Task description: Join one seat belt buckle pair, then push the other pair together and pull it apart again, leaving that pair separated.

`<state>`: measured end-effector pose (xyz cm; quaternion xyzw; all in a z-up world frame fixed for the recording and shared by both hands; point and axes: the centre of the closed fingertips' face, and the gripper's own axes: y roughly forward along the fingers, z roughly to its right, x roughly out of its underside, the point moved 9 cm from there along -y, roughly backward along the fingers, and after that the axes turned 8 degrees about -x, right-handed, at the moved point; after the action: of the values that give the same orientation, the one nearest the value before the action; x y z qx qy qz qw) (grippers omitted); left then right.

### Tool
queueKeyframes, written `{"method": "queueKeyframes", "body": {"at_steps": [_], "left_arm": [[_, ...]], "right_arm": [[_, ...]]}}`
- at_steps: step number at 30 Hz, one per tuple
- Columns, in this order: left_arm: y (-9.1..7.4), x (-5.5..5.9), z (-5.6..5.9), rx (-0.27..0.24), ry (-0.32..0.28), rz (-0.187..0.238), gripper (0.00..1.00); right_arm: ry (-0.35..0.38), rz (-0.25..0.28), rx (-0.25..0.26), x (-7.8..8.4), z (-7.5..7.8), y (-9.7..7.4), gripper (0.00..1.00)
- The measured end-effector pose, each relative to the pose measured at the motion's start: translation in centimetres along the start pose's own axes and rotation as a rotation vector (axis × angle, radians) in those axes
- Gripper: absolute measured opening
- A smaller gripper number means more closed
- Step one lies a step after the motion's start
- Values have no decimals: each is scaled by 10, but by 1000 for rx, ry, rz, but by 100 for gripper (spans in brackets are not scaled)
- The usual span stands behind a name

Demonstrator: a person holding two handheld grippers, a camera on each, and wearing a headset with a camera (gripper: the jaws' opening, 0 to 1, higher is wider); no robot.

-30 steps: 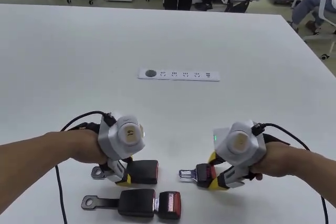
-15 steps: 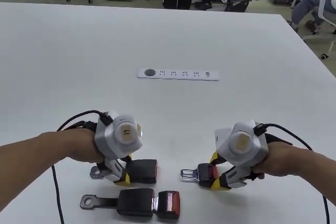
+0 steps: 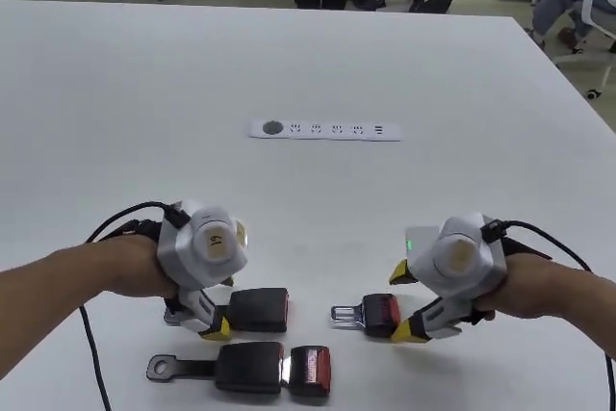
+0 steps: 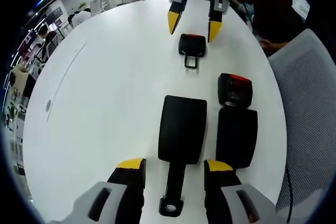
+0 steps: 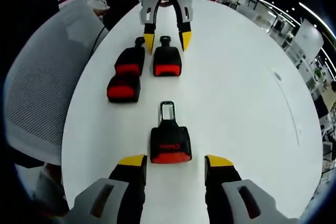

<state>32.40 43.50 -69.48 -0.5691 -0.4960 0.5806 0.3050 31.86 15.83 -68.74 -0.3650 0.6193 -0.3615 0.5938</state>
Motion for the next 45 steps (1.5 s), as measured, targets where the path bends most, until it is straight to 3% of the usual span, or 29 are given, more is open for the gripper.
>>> {"method": "queueKeyframes", "body": {"at_steps": [5, 12, 19, 23, 29, 35, 45], "left_arm": [[-13, 4, 2, -14, -68, 42, 50], [-25, 22, 0, -42, -156, 93, 57], [-37, 39, 9, -71, -250, 156, 64], [-43, 47, 19, -89, -283, 181, 65], [-49, 60, 34, -122, -355, 254, 67], [-53, 73, 47, -164, -383, 312, 70], [-60, 79, 67, -219, -436, 401, 76]], "right_arm": [[25, 12, 23, 7, -2, -9, 45], [65, 35, 47, 16, -12, -19, 53], [108, 68, 78, 25, -24, -23, 57], [141, 93, 85, 30, -31, -24, 58], [201, 136, 111, 32, -40, -28, 62], [263, 199, 155, 37, -52, -27, 64], [348, 311, 234, 34, -80, -25, 70]]}}
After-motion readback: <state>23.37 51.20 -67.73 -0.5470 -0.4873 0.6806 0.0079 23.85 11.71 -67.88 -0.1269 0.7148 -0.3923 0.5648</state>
